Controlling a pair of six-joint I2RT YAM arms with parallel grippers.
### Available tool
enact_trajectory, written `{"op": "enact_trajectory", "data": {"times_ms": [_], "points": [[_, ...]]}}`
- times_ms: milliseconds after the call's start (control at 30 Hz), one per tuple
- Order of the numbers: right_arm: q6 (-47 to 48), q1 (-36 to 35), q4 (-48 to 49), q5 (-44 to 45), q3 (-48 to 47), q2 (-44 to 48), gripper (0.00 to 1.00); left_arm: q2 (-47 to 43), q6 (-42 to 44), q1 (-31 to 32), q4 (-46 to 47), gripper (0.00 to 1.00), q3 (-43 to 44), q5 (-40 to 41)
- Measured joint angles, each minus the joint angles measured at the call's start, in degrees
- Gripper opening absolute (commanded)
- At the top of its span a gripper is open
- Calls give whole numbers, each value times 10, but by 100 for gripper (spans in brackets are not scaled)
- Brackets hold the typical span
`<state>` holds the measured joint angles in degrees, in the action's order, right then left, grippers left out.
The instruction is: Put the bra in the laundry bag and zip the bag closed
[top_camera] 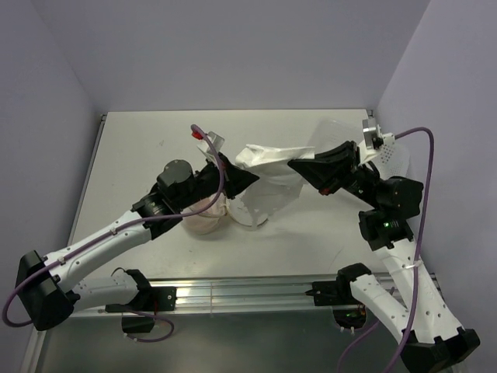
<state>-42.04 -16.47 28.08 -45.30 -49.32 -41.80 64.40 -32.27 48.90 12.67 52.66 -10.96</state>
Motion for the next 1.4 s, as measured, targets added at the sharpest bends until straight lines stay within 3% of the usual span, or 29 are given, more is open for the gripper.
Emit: {"op": "enact_trajectory", "data": {"times_ms": [167,300,333,400,433,567,900,1033,1200,1400], "points": [[5,0,29,-64,42,29,11,0,-37,-54,9,0,0,-13],[6,0,34,-88,110,70,26,4,-55,-77,10,0,13,-17],[7,0,27,-89,127,82,36,7,-58,-80,10,0,18,-17],[15,0,10,-90,153,103,44,9,-64,-82,11,0,24,-16],[20,0,-6,-89,162,115,56,9,-65,-84,12,0,25,-16],[47,0,-68,-55,193,159,78,8,-65,-85,10,0,26,-9],[94,0,-176,30,187,182,86,-20,-44,-79,-14,0,26,56],[106,0,-204,37,124,115,93,-27,-14,-49,-26,0,34,105],[133,-7,-239,28,59,29,96,-35,19,-6,-49,0,37,155],[196,-30,-277,29,4,-45,100,-75,45,4,-69,0,19,172]]}}
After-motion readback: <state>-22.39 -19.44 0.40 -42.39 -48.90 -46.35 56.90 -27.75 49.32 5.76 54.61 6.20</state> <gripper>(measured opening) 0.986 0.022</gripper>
